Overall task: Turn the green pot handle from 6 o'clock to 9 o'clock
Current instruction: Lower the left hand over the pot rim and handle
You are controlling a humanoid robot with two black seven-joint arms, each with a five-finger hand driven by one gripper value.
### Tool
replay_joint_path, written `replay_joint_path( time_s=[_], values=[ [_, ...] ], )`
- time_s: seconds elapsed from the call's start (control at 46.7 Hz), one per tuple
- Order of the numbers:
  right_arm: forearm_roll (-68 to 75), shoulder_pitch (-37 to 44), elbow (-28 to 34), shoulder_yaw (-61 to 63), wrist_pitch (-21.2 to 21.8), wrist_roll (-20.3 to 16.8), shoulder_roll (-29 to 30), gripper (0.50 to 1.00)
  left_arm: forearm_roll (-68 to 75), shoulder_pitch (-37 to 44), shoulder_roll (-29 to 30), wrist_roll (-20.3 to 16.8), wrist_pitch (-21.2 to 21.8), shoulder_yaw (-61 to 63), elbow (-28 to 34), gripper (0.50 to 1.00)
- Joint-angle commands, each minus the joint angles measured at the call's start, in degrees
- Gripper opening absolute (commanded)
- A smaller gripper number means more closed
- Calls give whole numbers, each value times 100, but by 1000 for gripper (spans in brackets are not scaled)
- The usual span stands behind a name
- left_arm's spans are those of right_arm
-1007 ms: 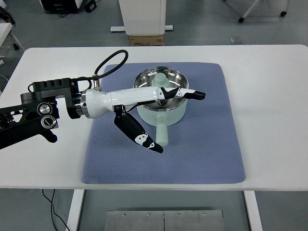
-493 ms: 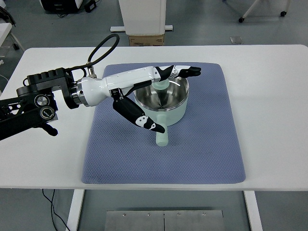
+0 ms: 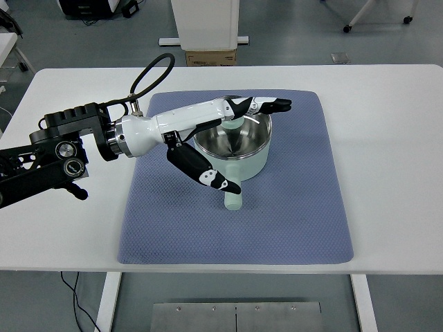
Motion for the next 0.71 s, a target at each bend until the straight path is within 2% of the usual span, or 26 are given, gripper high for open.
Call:
replay_joint_path(
  time_s=[0.0,0.257,0.686],
  values=[
    [0,0,0,0,0,-3,0,1000,1,-32,0,0,13,-6,5,1000],
    [0,0,0,0,0,-3,0,1000,54,-120,-26,0,4,2,5,1000],
    [0,0,0,0,0,6,0,1000,1442,-137,-325,0,-31,99,5,1000]
  ],
)
